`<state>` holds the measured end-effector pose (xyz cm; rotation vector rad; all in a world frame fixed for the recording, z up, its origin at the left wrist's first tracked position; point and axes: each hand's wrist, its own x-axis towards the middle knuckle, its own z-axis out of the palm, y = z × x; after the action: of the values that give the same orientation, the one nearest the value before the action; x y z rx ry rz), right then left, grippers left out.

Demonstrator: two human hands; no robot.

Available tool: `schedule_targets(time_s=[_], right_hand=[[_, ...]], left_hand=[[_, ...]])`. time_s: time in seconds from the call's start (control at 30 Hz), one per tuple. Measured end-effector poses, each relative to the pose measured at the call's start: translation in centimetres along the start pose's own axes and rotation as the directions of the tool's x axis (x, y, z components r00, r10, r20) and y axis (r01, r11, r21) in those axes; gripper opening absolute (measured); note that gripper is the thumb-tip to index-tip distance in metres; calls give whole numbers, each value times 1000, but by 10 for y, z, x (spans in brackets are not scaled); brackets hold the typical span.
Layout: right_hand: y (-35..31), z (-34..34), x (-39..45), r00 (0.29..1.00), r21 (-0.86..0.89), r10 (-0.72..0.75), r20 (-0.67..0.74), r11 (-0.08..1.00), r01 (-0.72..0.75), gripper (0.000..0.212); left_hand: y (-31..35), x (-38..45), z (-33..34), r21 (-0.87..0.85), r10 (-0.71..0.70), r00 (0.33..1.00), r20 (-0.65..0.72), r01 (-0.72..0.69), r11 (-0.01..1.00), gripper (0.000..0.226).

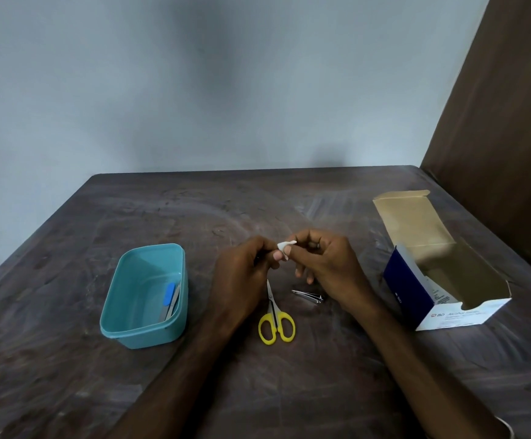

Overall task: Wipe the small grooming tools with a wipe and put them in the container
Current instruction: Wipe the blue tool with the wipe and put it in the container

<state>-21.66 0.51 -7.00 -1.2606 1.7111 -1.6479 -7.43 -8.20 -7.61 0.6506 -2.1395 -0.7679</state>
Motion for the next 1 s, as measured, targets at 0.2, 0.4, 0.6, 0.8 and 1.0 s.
schedule_targets(time_s=[0.2,0.4,0.6,0.8,1.0], right_hand=[[4,0,1,999,-118,-28,24,993,31,10],[3,-1,0,999,-75,-39,22,996,40,7],[0,-1,-1,998,-110,-45,39,993,49,9],[1,-2,-1,998,-71,-62,13,996,63,10],[0,-1,-1,998,-97,-53,24,994,56,12]], left_hand=[[-2,1,0,9,26,1000,4,-26,1000,5],[-3,2,1,31,27,1000,-4,-27,999,8],[-2,2,0,25,37,999,15,-37,999,7],[-2,1,-2,28,27,1000,11,-27,999,9],[-1,2,-2,31,51,999,0,-51,998,8]])
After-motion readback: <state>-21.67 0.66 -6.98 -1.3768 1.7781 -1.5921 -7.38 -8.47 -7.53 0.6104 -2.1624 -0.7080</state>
